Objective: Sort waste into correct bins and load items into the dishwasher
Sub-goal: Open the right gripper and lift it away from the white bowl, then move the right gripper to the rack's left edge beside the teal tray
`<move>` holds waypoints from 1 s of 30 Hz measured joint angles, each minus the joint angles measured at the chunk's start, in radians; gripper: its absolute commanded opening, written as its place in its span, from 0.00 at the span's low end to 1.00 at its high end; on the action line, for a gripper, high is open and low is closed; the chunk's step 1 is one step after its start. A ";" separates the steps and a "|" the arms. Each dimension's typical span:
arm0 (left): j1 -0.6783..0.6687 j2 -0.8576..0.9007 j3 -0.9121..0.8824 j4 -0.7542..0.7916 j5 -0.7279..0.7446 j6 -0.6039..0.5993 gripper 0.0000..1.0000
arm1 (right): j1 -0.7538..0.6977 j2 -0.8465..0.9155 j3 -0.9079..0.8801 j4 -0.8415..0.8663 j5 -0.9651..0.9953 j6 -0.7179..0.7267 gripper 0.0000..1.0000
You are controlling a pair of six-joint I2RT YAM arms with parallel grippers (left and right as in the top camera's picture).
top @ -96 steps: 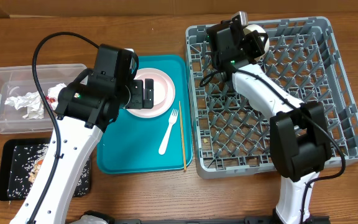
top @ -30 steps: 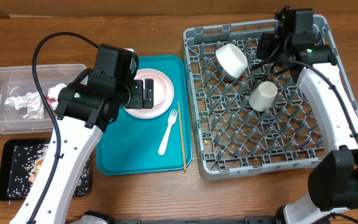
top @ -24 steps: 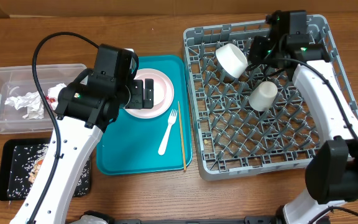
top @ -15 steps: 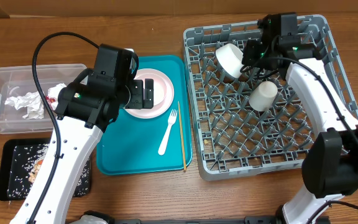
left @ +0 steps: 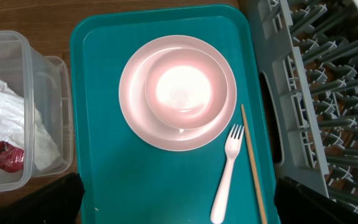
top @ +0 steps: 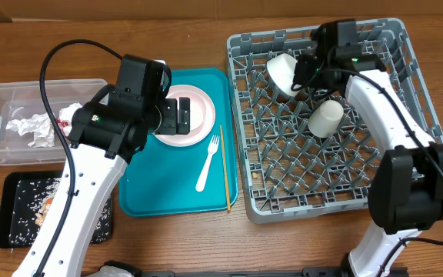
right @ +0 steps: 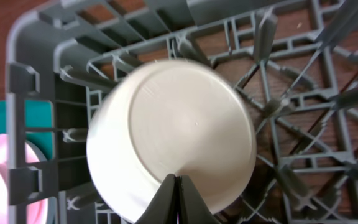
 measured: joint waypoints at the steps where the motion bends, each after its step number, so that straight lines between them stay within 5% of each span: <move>1: 0.000 0.000 0.000 0.000 0.000 0.000 1.00 | 0.002 0.001 0.000 -0.005 0.000 0.000 0.04; 16: 0.000 0.000 0.000 0.000 0.000 0.000 1.00 | 0.051 0.004 0.004 -0.115 -0.032 -0.001 0.09; 21: 0.000 0.000 0.000 0.000 0.000 0.000 1.00 | 0.066 -0.034 0.029 -0.219 -0.030 -0.002 0.37; 30: 0.000 0.000 0.000 0.000 0.000 0.000 1.00 | 0.330 -0.132 0.054 -0.342 -0.004 -0.002 0.53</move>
